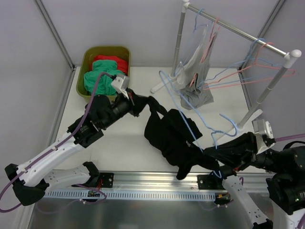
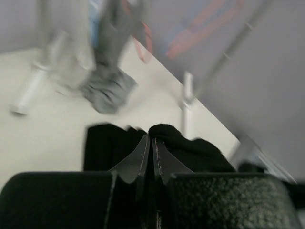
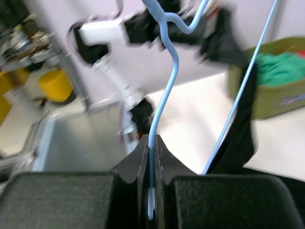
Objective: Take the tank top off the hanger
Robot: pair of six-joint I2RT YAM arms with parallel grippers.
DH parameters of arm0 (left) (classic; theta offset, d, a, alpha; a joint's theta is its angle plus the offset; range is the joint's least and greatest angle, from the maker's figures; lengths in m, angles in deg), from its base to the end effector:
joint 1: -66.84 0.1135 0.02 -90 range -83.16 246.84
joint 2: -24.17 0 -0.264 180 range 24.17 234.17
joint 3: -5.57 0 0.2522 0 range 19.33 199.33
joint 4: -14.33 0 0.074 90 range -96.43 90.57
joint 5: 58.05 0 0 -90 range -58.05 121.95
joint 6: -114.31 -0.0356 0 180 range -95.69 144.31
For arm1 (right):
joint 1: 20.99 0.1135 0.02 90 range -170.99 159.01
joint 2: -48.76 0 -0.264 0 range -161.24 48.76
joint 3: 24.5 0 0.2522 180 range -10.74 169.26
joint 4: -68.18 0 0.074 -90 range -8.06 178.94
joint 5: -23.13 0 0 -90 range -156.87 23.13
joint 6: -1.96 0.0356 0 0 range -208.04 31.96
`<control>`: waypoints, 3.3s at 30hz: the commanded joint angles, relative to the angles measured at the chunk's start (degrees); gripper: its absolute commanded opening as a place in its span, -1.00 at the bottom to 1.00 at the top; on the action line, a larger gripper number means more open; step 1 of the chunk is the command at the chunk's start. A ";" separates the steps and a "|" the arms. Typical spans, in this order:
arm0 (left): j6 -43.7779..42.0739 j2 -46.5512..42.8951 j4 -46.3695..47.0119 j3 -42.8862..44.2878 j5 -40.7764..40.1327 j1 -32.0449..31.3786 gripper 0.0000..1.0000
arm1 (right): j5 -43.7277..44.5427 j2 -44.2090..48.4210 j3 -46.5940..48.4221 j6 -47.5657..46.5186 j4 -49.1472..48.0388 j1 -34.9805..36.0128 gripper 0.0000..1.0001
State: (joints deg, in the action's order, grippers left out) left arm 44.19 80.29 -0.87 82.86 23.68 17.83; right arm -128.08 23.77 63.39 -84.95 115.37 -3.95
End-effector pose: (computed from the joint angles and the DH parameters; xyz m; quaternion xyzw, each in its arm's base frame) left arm 0.1460 -0.1602 0.4351 0.1160 0.6596 -0.3793 0.6384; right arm -0.0251 0.0249 0.4742 -0.4659 0.4666 0.4226 0.6218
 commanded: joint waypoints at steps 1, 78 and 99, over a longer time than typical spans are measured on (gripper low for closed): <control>5.86 -6.36 8.54 -6.56 28.85 0.50 -1.00 | 15.05 0.73 -4.50 7.08 -19.93 0.28 -0.99; 1.39 -25.36 -39.35 -16.59 -1.04 -4.33 -1.00 | 36.80 -35.03 19.20 9.03 3.76 -34.08 -0.99; 1.92 -24.66 -39.53 -16.59 -1.92 -5.92 0.10 | 31.24 -38.56 8.05 12.55 -5.13 -40.77 -0.99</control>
State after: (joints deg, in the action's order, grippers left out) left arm 45.91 54.95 -40.49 66.42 23.05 12.41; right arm -95.27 -17.15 73.21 -73.95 113.27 -44.06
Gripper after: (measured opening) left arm 0.514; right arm 0.042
